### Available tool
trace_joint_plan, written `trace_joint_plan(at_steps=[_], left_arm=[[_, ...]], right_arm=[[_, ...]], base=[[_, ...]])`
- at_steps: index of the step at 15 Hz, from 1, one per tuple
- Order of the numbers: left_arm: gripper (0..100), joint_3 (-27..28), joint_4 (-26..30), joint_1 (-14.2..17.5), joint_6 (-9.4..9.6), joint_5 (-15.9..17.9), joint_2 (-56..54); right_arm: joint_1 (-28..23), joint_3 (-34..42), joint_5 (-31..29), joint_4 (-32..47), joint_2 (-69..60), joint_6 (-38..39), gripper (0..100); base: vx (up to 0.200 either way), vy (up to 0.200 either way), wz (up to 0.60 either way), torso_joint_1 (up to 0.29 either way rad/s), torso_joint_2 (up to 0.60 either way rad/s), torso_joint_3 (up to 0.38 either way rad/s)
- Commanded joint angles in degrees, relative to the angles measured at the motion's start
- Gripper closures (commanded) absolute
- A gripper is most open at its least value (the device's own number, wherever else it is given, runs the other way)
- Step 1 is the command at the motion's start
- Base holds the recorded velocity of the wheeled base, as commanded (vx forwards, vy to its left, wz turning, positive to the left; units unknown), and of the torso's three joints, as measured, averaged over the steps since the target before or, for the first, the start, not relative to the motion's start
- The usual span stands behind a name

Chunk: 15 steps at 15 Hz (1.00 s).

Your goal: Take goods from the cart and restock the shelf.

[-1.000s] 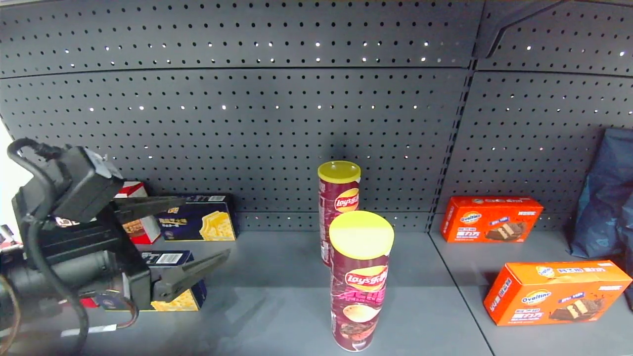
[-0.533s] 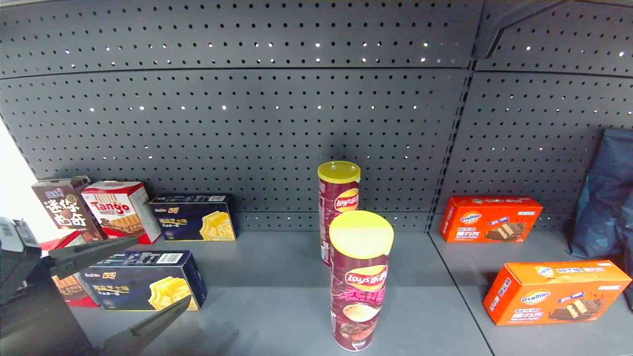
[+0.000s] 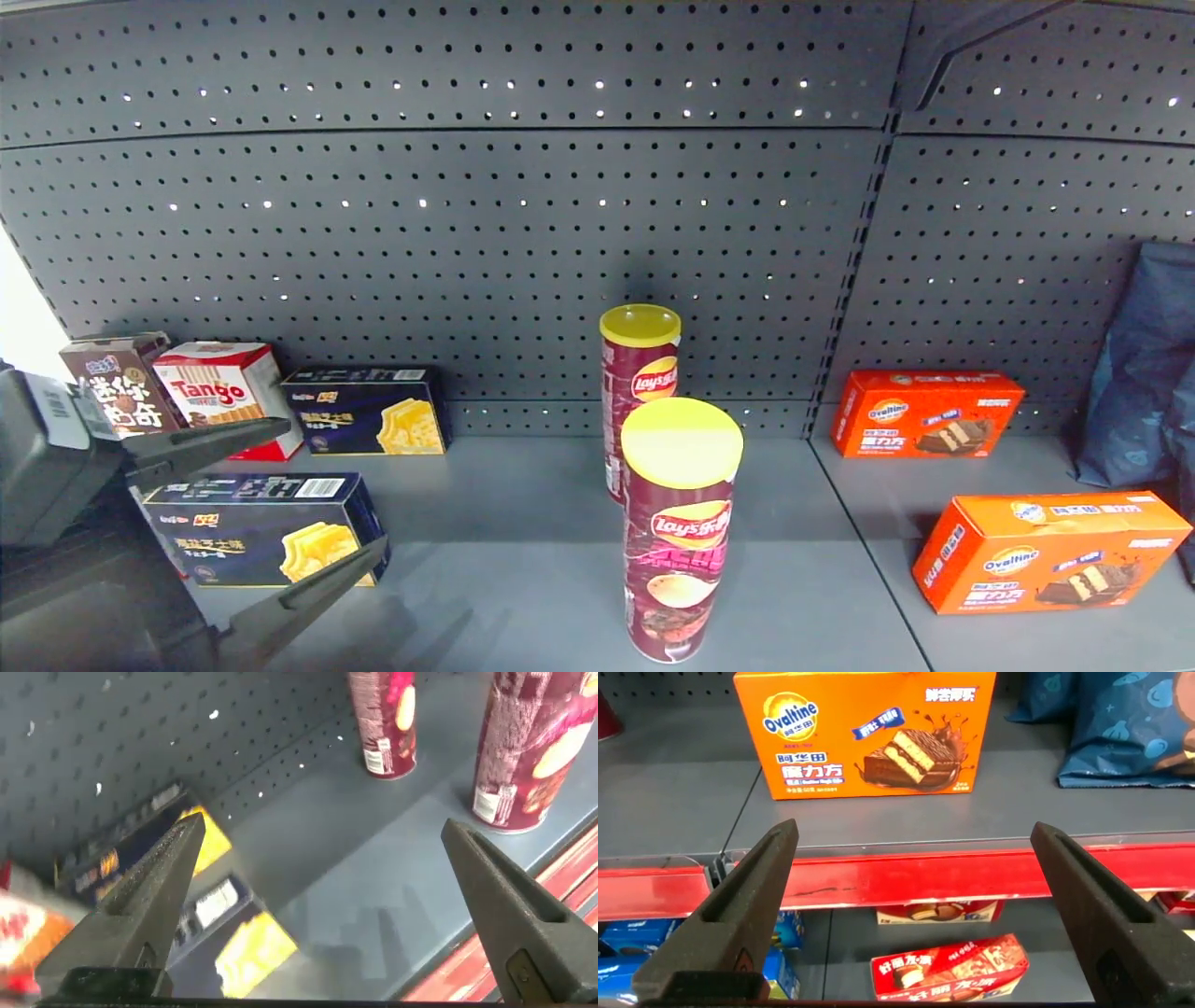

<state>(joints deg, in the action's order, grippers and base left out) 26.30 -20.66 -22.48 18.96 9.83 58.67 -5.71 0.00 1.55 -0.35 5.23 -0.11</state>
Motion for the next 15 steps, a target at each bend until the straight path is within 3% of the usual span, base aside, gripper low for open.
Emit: trace_joint_plan(at_steps=[1, 2, 3, 4, 5, 7, 9, 11, 15], left_arm=[[0, -0.1, -0.08, -0.9, 0.2, -0.07, 2.59], [0, -0.1, 0.01, -0.9, 0.2, -0.07, 2.59], [0, -0.72, -0.08, -0.81, -0.76, 0.11, 2.59], [0, -1.51, -0.25, -0.81, -0.85, 0.11, 2.59], [0, -1.86, -1.13, -0.72, -0.94, 0.11, 2.59], [0, -1.86, -1.22, -0.46, -1.29, 0.02, 2.59], [0, -1.6, -1.31, -0.37, -1.29, 0.02, 2.76], [0, -1.51, -1.31, -0.28, -1.38, 0.02, 2.94], [0, -1.51, -1.22, -0.2, -2.26, -0.16, 3.11]], right_arm=[[-0.1, -5.54, -0.49, -2.28, 2.15, 0.29, 0], [-0.1, -6.68, -0.58, -2.46, 2.86, 0.29, 0], [0.96, -31.29, 1.88, -1.23, 27.99, 4.5, 0], [2.28, -34.19, 4.69, -1.32, 29.4, 4.06, 0], [5.53, -33.57, 9.61, -1.32, 31.6, 0.64, 0], [10.36, -29.88, 10.14, -1.58, 35.11, -3.67, 0], [20.21, -29.44, 9.79, -1.67, 39.77, -5.34, 0], [26.45, -29.88, 9.7, -3.87, 45.04, -5.34, 0], [32.07, -30.5, 9.53, -8.17, 52.78, -5.08, 0]], base=[[0.0, 0.0, 0.0, 0.0, 0.0, 0.0], [0.0, 0.0, 0.0, 0.0, 0.0, 0.0], [0.0, 0.0, 0.0, 0.0, 0.0, 0.0], [0.0, 0.0, 0.0, 0.0, 0.0, 0.0], [0.0, 0.0, 0.0, 0.0, 0.0, 0.0], [0.0, 0.0, 0.0, 0.0, 0.0, 0.0], [0.0, 0.0, 0.0, 0.0, 0.0, 0.0], [0.0, 0.0, 0.0, 0.0, 0.0, 0.0], [0.0, 0.0, 0.0, 0.0, 0.0, 0.0]])
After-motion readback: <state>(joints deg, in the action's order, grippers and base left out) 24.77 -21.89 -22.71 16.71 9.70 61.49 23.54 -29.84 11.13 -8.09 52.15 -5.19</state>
